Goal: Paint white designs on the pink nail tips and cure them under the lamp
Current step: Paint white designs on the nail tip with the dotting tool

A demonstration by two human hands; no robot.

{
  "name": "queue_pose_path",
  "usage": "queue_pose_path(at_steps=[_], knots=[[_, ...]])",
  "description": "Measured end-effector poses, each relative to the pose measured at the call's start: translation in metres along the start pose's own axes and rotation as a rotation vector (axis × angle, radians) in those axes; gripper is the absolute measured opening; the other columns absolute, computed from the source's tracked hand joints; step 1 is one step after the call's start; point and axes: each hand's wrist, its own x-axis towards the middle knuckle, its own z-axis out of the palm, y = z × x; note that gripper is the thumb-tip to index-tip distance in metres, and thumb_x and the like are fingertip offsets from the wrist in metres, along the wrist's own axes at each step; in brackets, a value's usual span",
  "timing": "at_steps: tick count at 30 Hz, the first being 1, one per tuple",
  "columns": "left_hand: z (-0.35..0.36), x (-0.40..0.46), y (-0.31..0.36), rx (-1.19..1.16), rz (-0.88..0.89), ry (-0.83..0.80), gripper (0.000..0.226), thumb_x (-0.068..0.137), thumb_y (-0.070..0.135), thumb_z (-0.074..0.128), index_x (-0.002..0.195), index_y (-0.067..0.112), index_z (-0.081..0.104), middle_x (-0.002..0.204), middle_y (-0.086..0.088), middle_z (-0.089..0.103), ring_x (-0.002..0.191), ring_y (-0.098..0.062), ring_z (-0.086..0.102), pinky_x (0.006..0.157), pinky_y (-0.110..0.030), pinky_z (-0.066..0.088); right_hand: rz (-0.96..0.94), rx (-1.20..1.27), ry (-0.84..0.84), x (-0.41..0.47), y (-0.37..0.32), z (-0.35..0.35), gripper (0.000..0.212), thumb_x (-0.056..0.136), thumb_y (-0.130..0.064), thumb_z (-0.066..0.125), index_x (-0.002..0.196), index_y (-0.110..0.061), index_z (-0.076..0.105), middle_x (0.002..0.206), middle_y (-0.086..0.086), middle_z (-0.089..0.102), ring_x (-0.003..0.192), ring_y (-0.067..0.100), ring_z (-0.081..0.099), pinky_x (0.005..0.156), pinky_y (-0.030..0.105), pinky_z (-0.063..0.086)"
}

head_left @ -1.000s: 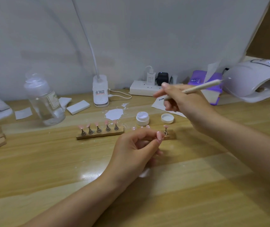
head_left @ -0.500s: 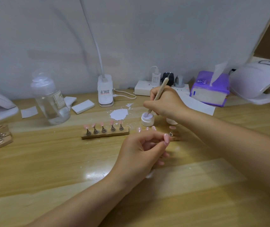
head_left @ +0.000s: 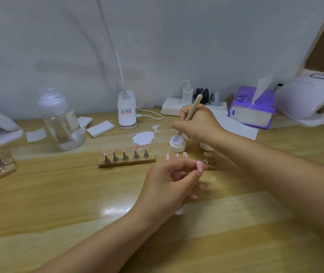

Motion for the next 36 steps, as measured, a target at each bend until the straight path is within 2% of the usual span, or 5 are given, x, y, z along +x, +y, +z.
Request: queue_pose_path(at_steps=[9,14,19,28,36], knots=[[-0.002,-0.001,-0.001,0.029,-0.018,-0.022,0.009,0.085,0.005,0.061,0.083,0.007,0.069,0.073,0.007,0.071,0.073,-0.002,0.068,0.053,-0.015,0.051,-0.022,0.536,0.138,-0.052,-0.017,-0.035,0.024,0.087,-0.031,0.061,0.068,-0.016,0.059,0.047,-0.005,0.061,0.041,0.003,0.051,0.045,0.013,0.042],[-0.001,-0.001,0.000,0.053,-0.011,-0.010,0.012,0.084,0.002,0.062,0.078,0.008,0.070,0.083,0.004,0.073,0.076,-0.001,0.069,0.053,-0.015,0.051,0.061,0.705,0.149,-0.100,-0.008,-0.038,0.029,0.056,-0.045,0.069,0.048,-0.020,0.058,0.044,-0.004,0.055,0.045,0.006,0.051,0.059,0.023,0.053],[0.000,-0.001,-0.002,0.119,0.003,-0.004,0.016,0.083,0.000,0.062,0.076,0.011,0.072,0.082,0.000,0.072,0.078,-0.003,0.069,0.054,-0.016,0.052,0.046,0.735,0.231,-0.111,-0.005,-0.027,0.032,0.063,-0.034,0.068,0.044,-0.020,0.046,0.035,-0.007,0.037,0.034,0.004,0.036,0.053,0.019,0.051],[0.000,0.002,-0.004,0.257,0.059,-0.080,0.032,0.084,0.002,0.061,0.076,0.030,0.074,0.079,-0.002,0.071,0.073,-0.006,0.060,0.058,-0.014,0.050,-0.009,0.747,0.087,-0.111,-0.001,-0.022,0.040,0.071,-0.027,0.066,0.053,-0.009,0.035,0.033,0.000,0.041,0.034,0.013,0.050,0.042,0.020,0.046],[0.001,0.002,-0.004,0.305,0.074,-0.072,0.031,0.083,0.003,0.063,0.082,0.032,0.072,0.081,0.002,0.072,0.073,-0.001,0.061,0.062,-0.017,0.053,0.036,0.741,0.113,-0.110,0.004,-0.021,0.039,0.081,0.011,0.050,0.052,-0.009,0.033,0.031,-0.001,0.030,0.025,0.005,0.041,0.036,0.010,0.036]])
